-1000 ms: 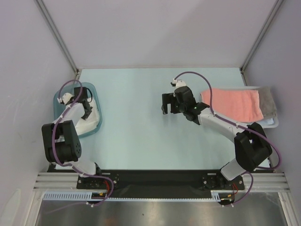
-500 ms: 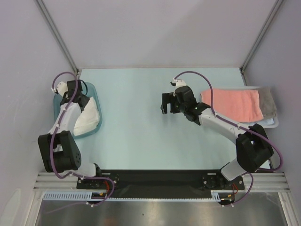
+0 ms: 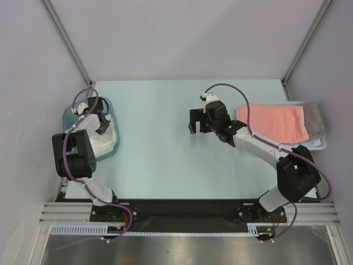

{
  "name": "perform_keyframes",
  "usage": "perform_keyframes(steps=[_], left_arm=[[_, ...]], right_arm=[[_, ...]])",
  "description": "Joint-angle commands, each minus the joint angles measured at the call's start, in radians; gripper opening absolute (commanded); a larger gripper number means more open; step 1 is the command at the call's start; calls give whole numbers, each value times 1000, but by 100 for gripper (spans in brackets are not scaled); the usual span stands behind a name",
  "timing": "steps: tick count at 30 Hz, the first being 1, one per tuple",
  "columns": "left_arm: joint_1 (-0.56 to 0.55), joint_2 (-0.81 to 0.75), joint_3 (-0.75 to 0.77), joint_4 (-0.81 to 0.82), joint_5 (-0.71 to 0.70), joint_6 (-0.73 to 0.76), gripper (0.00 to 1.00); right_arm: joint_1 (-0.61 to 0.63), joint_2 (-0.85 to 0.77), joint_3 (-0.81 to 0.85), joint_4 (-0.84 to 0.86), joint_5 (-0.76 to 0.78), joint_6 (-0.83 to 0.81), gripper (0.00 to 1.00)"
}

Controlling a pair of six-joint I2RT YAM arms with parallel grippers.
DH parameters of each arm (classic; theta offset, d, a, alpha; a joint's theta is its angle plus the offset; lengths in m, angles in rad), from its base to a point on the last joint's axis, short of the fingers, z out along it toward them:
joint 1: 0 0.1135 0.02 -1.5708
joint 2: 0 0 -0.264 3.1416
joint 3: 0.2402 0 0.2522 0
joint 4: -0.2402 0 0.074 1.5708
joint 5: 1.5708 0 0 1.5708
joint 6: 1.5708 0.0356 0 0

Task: Fold and stack the towels
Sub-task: Grab crumpled towel

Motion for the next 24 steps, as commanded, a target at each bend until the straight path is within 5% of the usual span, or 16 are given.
perform_keyframes(steps=[1,3,14,16,18,24], left_arm=[[11,7,55,-5,4,-8,17],[14,1,61,-12,4,-5,0],[16,-104,105,-56,41,63,0],[10,-143,48,-56,35,38,13],[5,-186,-20,-39,18,-24,43],[3,-224,-165,18,33,-121,60]], right_arm=[[0,-24,-5,34,-1,-2,100],[0,-24,-5,33,0,-1,100],[-2,-21,-8,39,0,-1,100],[1,-20,-9,39,3,2,100],[1,-17,-9,39,2,2,100],[0,-9,-12,44,-4,9,100]])
